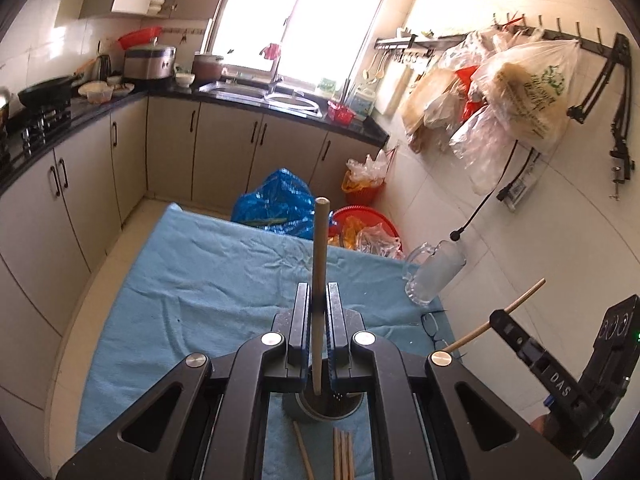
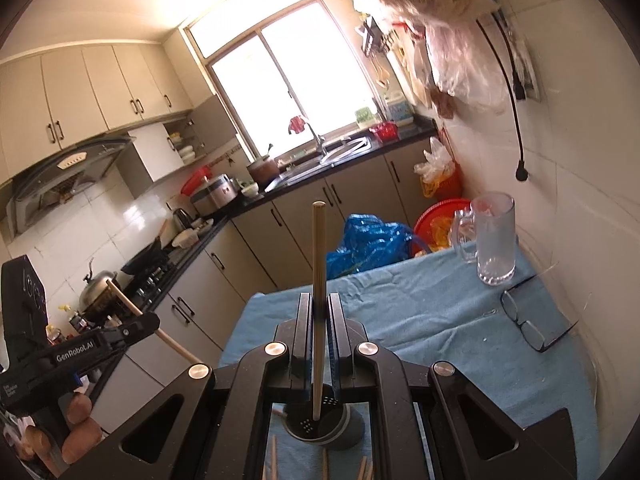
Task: Organize utensils
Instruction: 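Lower both chopsticks into the black utensil cup and open both tools, then withdraw both open tools from the cup back over the loose chopsticks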
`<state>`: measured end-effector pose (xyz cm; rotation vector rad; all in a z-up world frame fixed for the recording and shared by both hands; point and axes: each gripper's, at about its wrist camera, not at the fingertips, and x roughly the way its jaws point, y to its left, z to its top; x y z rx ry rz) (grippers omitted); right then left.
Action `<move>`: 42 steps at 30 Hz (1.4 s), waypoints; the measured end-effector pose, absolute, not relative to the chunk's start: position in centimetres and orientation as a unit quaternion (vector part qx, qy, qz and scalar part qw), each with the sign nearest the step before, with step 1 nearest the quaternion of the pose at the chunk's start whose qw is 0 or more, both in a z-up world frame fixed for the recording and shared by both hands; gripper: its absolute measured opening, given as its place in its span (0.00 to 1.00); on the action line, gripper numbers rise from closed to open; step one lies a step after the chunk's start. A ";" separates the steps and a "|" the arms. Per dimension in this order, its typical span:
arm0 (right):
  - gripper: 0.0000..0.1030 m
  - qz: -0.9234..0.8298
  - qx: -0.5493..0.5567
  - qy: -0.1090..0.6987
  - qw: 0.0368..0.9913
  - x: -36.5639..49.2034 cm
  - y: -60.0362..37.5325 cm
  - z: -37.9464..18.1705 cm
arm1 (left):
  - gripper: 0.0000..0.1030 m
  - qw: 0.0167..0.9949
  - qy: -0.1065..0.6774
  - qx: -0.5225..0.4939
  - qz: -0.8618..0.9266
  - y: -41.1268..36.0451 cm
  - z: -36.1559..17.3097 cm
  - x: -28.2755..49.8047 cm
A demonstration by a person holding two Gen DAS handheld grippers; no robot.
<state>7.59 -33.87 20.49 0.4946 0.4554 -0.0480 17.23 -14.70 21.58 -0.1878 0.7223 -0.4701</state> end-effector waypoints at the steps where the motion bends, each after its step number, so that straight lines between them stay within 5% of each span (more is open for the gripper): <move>1: 0.07 -0.023 0.245 0.231 0.941 8.1 -33.9 19.8 | 0.06 0.900 0.359 -0.094 -0.229 -15.0 20.7 17.9; 19: 0.14 0.010 0.301 0.334 0.893 13.7 -34.5 10.9 | 0.07 0.868 0.431 -0.079 -0.232 -16.9 13.7 21.4; 22: 0.26 0.007 0.296 0.326 0.898 13.3 -34.5 11.2 | 0.21 0.869 0.429 -0.083 -0.233 -16.7 14.0 21.1; 25: 0.28 0.007 0.291 0.316 0.903 12.5 -34.4 11.9 | 0.29 0.874 0.419 -0.083 -0.232 -16.4 14.7 20.6; 42: 0.34 0.004 0.300 0.306 0.903 6.2 -33.9 12.3 | 0.37 0.897 0.368 -0.080 -0.231 -13.1 17.3 14.5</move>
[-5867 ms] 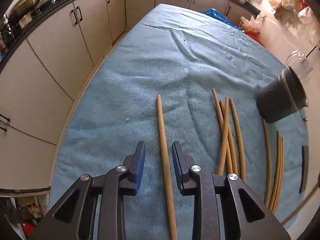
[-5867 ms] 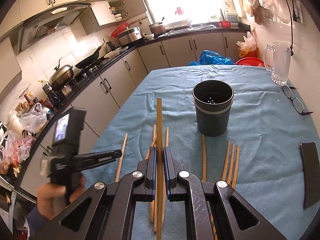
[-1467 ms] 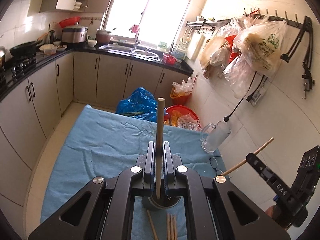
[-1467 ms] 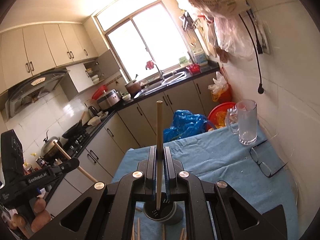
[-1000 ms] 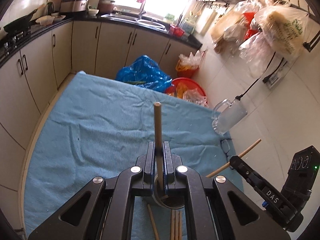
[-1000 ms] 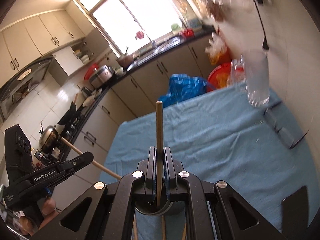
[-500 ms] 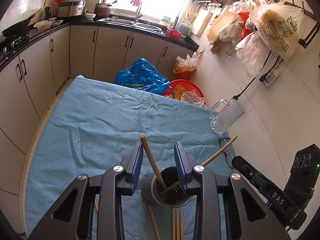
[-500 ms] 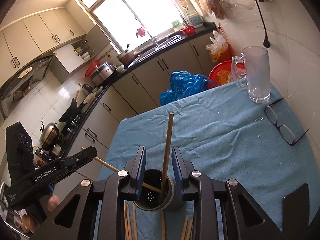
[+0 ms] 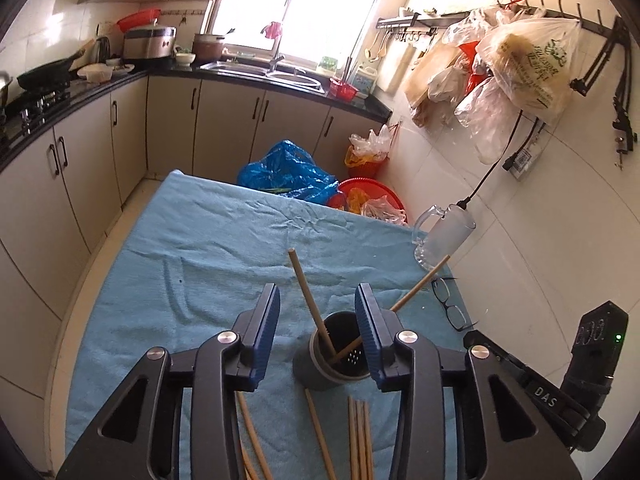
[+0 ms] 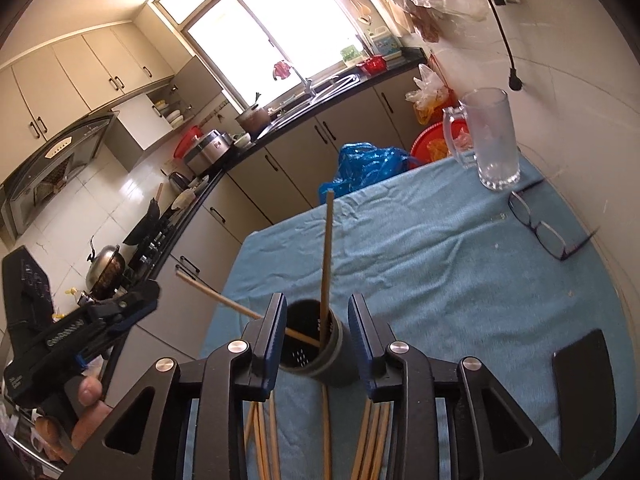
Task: Organize utensils
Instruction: 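Withdraw both open tools from the cup back over the loose chopsticks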
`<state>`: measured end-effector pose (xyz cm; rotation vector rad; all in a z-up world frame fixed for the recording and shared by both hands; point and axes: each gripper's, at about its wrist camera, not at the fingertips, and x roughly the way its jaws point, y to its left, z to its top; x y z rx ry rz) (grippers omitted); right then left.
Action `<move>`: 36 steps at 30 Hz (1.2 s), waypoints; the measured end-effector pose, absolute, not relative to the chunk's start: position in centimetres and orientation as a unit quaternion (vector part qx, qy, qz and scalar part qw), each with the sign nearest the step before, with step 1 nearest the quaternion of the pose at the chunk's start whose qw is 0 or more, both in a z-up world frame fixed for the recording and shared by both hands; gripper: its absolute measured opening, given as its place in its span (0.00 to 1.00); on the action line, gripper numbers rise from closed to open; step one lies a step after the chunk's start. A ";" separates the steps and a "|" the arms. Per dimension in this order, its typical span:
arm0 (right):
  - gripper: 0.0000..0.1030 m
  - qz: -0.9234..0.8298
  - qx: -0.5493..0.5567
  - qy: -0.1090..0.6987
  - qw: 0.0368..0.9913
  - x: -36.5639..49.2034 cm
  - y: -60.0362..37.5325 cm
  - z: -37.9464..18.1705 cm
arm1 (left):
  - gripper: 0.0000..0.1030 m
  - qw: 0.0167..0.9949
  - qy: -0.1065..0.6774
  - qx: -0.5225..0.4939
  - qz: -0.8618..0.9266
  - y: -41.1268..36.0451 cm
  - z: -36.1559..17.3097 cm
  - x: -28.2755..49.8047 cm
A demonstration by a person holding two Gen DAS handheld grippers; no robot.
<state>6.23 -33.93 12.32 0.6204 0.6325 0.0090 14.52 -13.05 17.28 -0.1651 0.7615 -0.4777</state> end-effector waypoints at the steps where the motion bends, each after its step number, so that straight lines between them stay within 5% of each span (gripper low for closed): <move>1: 0.34 0.004 0.302 0.308 0.902 5.9 -33.9 12.2 | 0.37 0.899 0.364 -0.079 -0.231 -12.8 17.4 14.1; 14: 0.37 0.004 0.277 0.335 0.901 2.6 -31.6 9.9 | 0.49 0.908 0.355 -0.063 -0.212 -9.9 14.8 8.4; 36: 0.40 -0.011 0.239 0.403 0.883 -0.9 -28.0 2.1 | 0.49 0.881 0.443 -0.026 -0.163 -6.9 3.5 4.1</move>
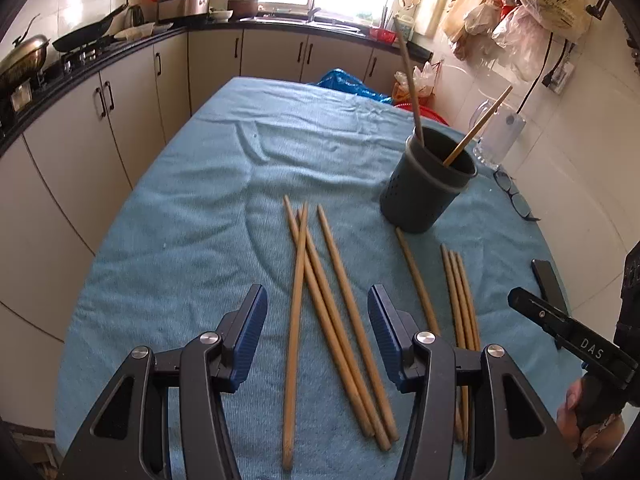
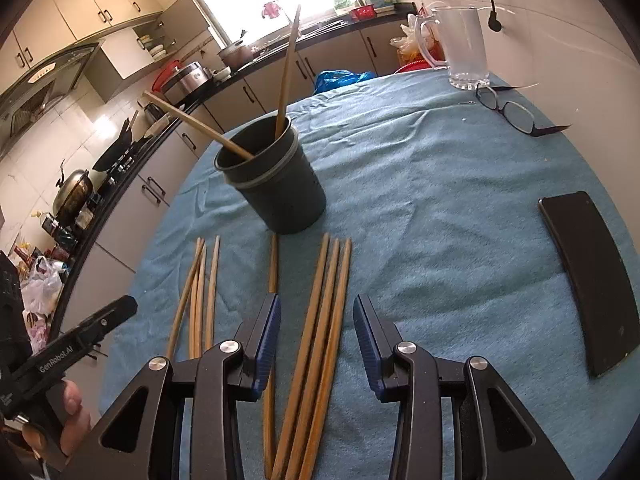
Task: Organize utensils
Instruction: 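Withdraw both open tools from the cup back over the loose chopsticks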
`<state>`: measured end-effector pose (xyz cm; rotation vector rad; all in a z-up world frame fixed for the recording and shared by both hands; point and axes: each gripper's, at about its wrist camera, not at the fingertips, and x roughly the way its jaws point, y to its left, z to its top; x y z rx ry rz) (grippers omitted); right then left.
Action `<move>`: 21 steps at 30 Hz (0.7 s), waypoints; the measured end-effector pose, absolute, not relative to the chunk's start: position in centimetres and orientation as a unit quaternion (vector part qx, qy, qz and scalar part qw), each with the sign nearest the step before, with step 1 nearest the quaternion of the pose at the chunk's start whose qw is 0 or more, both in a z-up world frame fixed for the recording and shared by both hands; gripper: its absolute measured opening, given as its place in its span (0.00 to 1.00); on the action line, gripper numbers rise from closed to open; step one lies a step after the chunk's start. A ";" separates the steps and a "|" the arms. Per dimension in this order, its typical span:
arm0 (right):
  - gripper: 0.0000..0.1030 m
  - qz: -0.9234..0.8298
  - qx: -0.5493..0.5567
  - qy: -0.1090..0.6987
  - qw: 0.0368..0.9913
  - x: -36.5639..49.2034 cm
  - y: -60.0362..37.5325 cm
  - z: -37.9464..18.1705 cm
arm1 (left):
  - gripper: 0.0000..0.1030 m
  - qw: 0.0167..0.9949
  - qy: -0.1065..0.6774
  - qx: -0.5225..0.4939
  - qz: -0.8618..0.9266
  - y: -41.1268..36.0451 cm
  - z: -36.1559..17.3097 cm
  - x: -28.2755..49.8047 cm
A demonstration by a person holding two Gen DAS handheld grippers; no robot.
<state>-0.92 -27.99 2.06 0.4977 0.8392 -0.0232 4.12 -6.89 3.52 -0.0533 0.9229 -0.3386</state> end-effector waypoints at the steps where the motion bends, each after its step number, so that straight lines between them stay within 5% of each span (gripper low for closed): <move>1: 0.40 -0.010 0.238 0.405 0.883 -0.9 -27.7 2.0 | 0.50 0.880 0.446 -0.026 -0.163 -6.8 3.3 4.1; 21: 0.40 0.012 0.225 0.425 0.877 -0.3 -25.7 1.0 | 0.50 0.855 0.497 -0.035 -0.144 -5.6 0.3 5.5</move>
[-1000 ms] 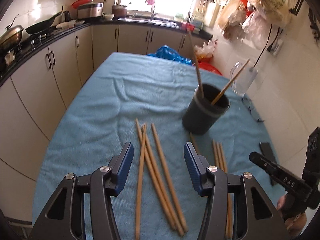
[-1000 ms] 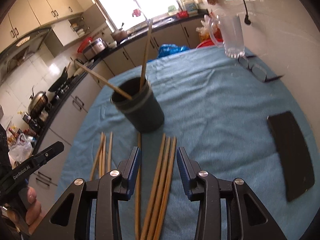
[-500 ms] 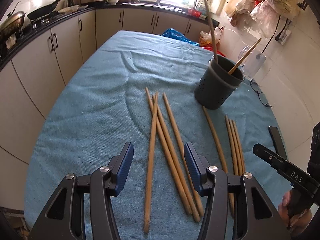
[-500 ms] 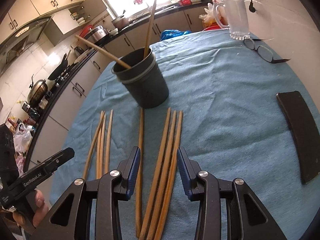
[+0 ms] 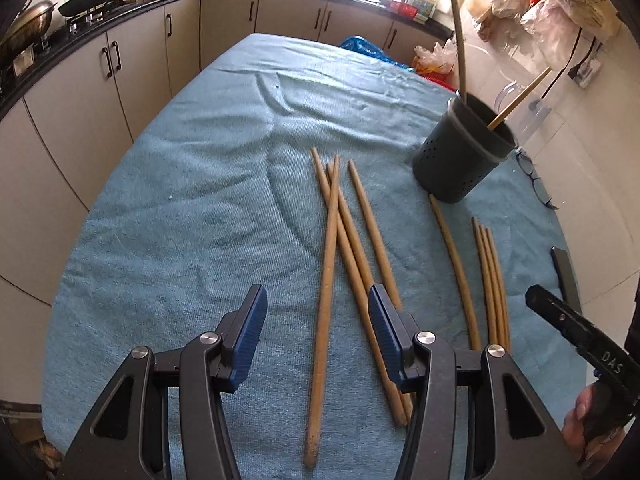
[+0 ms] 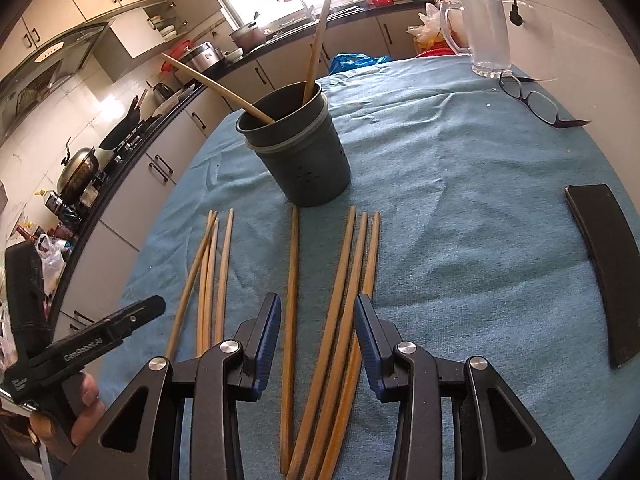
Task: Organize utensils
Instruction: 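Withdraw both open tools from the cup back over the loose chopsticks, then close the left tool on a chopstick while the right tool grasps another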
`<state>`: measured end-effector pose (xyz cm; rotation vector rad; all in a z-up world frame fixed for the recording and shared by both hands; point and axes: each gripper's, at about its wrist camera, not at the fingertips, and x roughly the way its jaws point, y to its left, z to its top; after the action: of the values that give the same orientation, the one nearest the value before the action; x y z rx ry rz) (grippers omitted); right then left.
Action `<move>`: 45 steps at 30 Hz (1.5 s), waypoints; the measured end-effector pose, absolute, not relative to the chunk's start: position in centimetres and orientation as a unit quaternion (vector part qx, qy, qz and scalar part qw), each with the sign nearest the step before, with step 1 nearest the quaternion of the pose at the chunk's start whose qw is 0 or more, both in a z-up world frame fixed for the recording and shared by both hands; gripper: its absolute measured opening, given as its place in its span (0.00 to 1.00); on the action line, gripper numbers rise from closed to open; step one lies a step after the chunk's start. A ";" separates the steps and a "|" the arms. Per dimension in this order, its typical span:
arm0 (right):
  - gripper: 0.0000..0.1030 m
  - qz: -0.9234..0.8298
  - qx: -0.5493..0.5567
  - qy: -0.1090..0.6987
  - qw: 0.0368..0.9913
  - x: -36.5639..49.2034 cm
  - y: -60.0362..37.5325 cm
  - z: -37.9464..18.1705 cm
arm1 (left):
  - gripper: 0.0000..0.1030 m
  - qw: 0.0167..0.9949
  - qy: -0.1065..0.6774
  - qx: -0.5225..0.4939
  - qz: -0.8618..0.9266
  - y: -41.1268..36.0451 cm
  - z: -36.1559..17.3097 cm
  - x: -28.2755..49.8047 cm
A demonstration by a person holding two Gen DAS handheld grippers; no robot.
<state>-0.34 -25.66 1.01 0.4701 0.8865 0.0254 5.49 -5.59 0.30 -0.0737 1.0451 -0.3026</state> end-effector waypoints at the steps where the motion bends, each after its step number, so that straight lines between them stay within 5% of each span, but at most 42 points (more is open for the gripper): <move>1: 0.40 0.014 0.224 0.425 0.877 -0.3 -25.6 1.0 | 0.50 0.855 0.498 -0.030 -0.141 -5.7 0.1 5.5; 45: 0.40 0.042 0.162 0.477 0.863 5.8 -21.8 -1.3 | 0.50 0.850 0.516 -0.017 -0.101 -4.7 -1.9 9.9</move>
<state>5.84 -21.76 -1.29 0.3405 0.9997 0.0878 9.86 -4.69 -1.89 -0.0352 1.0872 -0.2120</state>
